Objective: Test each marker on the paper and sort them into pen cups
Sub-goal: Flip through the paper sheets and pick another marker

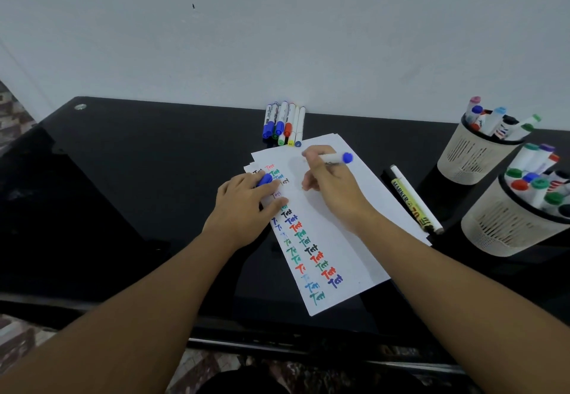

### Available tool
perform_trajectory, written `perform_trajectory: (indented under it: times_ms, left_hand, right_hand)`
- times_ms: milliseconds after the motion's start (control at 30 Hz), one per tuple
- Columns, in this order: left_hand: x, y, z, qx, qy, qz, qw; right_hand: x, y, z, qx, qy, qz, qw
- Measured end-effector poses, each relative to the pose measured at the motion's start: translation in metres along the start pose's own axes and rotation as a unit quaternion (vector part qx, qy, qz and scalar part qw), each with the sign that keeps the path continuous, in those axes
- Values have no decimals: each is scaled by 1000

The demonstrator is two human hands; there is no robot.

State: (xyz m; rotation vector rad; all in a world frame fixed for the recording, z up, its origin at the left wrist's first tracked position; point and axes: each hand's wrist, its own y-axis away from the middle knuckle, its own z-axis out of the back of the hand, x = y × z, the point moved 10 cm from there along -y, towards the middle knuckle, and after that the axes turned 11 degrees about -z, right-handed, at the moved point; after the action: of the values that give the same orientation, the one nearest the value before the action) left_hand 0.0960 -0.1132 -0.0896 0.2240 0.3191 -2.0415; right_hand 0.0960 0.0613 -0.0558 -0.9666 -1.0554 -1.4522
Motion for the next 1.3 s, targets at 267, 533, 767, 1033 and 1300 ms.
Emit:
perform_trajectory:
  times_ms: [267,533,767,1033,1300]
  left_hand:
    - [2,1,2,-7,24,8,1000]
    - [2,2,0,-7,26,10,1000]
    - [1,3,0,-6,22,8,1000]
    - [1,2,1,-3,23,10,1000]
    - [3,2,0,-5,20,10,1000]
  right_hand:
    - [-11,5,-3,-57,70,14,996]
    - [-20,2,-15,-21,130,-20,991]
    - [-17,2,-19,-8,152,-10,988]
    - [-17,2,-20,-17,181,-7,983]
    - [-20,-1,-19,-19,195,-25,980]
